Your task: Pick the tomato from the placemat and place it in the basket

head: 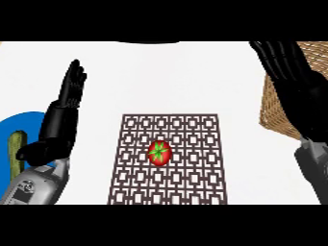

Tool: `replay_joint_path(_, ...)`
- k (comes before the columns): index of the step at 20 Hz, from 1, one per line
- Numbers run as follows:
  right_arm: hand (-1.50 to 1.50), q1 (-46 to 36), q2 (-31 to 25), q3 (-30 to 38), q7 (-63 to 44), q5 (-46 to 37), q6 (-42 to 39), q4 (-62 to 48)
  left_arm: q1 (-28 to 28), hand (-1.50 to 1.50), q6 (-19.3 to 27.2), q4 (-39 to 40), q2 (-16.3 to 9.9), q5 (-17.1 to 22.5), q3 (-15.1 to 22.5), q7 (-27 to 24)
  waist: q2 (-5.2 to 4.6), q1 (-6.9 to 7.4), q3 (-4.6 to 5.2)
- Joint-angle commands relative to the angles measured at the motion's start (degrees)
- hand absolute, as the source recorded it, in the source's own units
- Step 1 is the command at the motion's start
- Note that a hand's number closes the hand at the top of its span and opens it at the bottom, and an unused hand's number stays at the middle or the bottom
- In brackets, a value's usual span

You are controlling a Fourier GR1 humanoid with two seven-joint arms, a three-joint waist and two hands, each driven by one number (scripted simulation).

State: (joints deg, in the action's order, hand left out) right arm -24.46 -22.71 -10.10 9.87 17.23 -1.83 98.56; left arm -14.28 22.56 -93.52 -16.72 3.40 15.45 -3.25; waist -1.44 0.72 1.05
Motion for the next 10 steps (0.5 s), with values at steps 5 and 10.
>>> replay_joint_path(5, 1.5, -15.17, 7.7, 0.2, -2.63, 5.85, -3.82, -17.54, 2.43, 0.0, -6.59, 6.73, -4.96, 6.25, -4.54, 10.13, 0.11, 3.74, -1.04)
replay_joint_path(10, -1.5, -15.7, 6.31, -22.04, 3.45, -19.51, -6.56, -12.48, 3.13, 0.0, -10.51, 9.61, -5.83, 10.05, -4.96, 14.03, 0.85, 3.8, -0.81)
